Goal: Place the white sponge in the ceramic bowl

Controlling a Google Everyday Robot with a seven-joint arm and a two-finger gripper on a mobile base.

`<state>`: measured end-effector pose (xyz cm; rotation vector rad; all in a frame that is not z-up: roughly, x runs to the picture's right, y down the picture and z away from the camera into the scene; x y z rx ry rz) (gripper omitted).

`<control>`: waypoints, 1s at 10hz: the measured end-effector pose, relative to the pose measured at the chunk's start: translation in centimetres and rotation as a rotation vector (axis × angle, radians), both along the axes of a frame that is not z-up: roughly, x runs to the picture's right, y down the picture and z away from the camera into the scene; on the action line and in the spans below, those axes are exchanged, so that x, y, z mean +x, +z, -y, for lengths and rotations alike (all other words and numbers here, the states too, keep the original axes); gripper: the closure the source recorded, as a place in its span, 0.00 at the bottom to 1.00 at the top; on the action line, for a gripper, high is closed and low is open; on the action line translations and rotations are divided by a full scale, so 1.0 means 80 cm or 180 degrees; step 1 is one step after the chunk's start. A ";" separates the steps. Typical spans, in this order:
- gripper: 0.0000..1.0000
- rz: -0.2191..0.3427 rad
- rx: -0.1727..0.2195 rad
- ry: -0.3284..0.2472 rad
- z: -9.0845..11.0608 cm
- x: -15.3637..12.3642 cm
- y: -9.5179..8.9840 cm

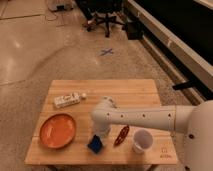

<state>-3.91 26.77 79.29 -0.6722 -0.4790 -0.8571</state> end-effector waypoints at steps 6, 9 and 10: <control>1.00 0.0168 0.0174 -0.0274 0.036 -0.068 -0.057; 1.00 0.0405 0.0209 -0.0478 0.049 -0.125 -0.074; 1.00 0.0471 0.0224 -0.0539 0.057 -0.141 -0.077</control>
